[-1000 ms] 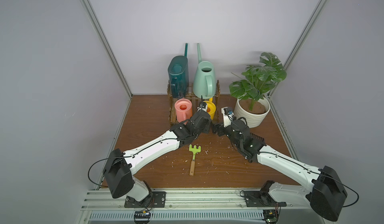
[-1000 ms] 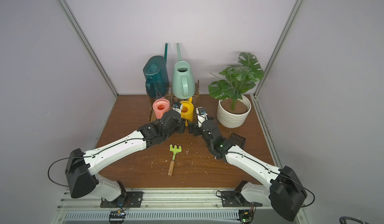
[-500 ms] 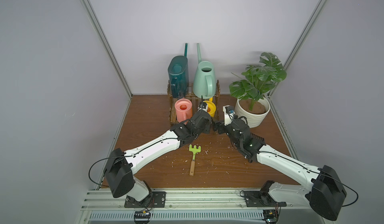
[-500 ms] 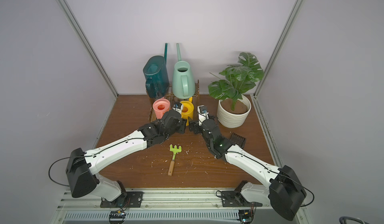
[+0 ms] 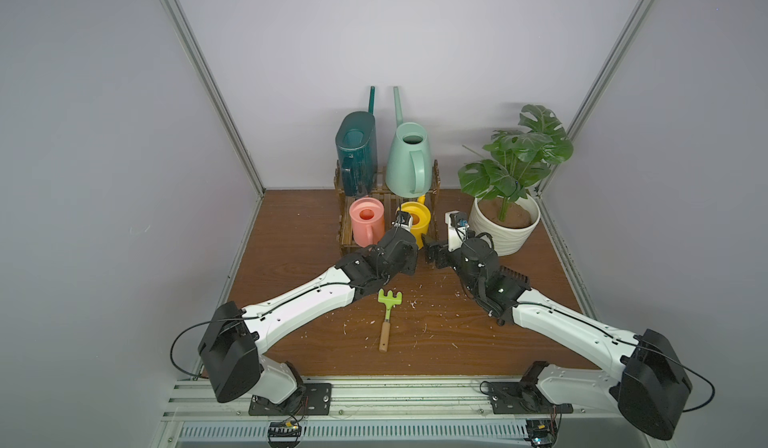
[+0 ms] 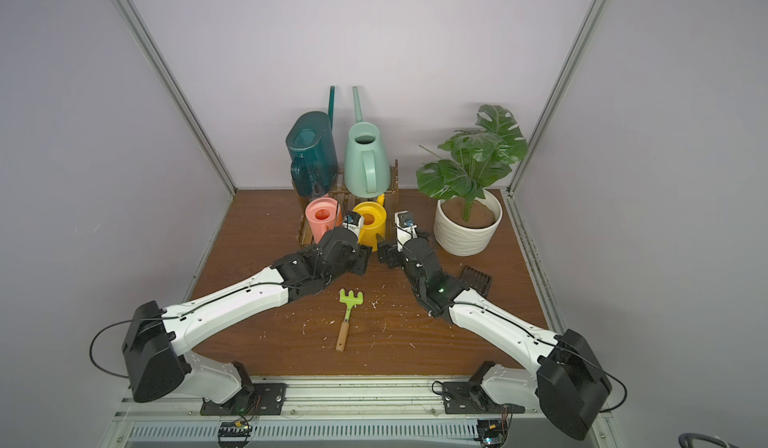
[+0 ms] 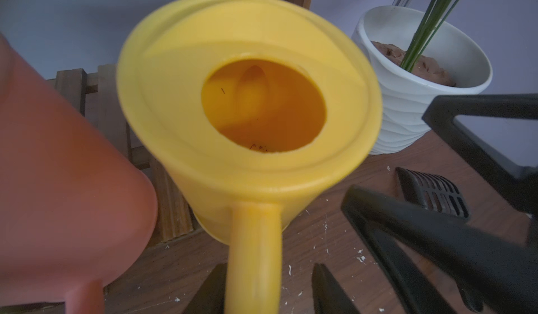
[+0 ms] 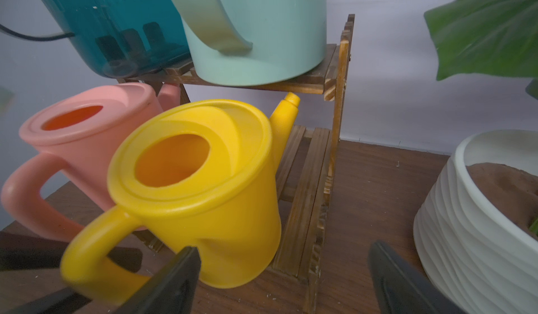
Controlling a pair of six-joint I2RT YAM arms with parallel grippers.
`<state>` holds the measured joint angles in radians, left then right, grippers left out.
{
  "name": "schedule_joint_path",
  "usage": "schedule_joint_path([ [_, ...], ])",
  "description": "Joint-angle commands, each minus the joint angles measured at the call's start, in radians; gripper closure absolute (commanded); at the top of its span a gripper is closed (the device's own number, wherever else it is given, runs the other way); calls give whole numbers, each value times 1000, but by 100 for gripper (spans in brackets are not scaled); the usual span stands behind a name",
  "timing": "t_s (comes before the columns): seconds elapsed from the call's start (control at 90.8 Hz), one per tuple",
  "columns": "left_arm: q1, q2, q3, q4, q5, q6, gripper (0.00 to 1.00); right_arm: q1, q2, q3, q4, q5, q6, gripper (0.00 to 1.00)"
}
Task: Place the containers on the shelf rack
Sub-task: 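Adjust the container on the shelf.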
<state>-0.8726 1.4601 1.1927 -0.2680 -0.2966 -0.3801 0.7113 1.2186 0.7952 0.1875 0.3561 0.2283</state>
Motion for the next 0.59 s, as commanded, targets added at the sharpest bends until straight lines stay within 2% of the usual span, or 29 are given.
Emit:
schedule_joint_path([
  [0.0,9,-14,-4,13,69,-8,51,-3,-10,19,-13,17,12,8],
  [0.22,9,7,8,12,121,-26,51,-3,-40,0,-26,36,17,7],
  [0.583,8,27,21,23,84,-10,51,-3,-19,7,-14,26,14,8],
])
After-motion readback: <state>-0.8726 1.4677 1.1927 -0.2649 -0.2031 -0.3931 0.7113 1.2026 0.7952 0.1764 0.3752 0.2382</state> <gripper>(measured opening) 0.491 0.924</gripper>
